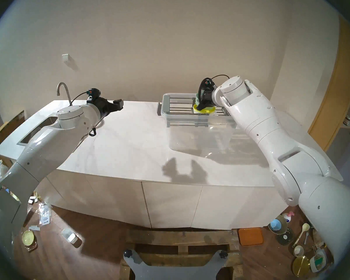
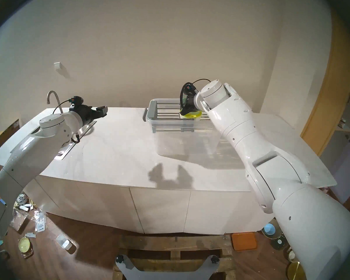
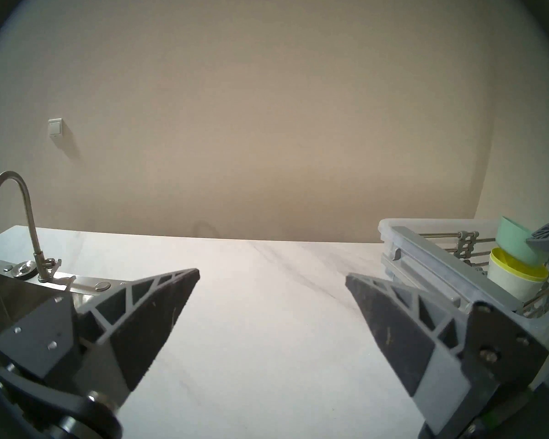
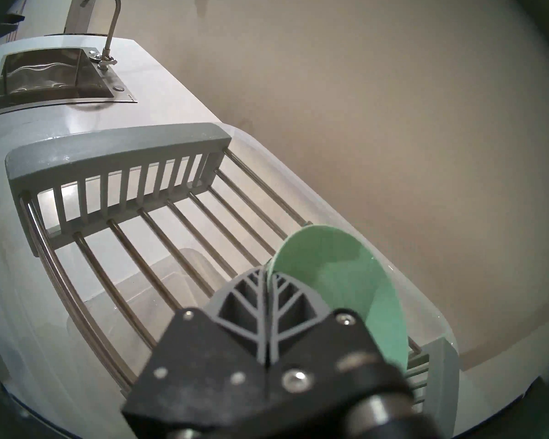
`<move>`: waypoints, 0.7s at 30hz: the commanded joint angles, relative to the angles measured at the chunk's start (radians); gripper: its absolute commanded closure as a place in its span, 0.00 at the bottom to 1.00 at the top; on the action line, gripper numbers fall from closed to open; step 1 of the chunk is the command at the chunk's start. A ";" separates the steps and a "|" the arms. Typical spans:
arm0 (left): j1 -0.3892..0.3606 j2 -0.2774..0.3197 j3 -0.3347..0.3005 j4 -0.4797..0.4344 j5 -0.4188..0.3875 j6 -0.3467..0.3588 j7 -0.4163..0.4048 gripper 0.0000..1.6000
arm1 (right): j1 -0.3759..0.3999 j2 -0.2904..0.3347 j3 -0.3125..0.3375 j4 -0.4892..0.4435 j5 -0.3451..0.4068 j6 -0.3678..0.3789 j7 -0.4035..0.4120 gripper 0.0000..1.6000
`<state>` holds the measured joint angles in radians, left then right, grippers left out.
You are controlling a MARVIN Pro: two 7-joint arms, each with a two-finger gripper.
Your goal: Place the plate or bowl neatly into the plate slot of the drying rack
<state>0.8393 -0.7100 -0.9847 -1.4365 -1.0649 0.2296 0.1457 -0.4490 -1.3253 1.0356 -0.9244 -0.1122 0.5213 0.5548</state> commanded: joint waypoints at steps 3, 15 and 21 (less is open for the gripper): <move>-0.032 0.002 -0.019 -0.016 -0.001 -0.008 -0.007 0.00 | 0.031 0.017 0.006 -0.061 -0.005 0.000 0.008 1.00; -0.032 0.002 -0.019 -0.015 -0.001 -0.008 -0.008 0.00 | 0.003 0.044 -0.001 -0.113 -0.010 0.030 0.033 1.00; -0.032 0.002 -0.019 -0.015 -0.001 -0.008 -0.008 0.00 | 0.007 0.038 0.002 -0.076 -0.017 0.023 0.022 1.00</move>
<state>0.8393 -0.7100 -0.9846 -1.4364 -1.0649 0.2296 0.1454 -0.4694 -1.2862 1.0290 -0.9965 -0.1252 0.5501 0.5901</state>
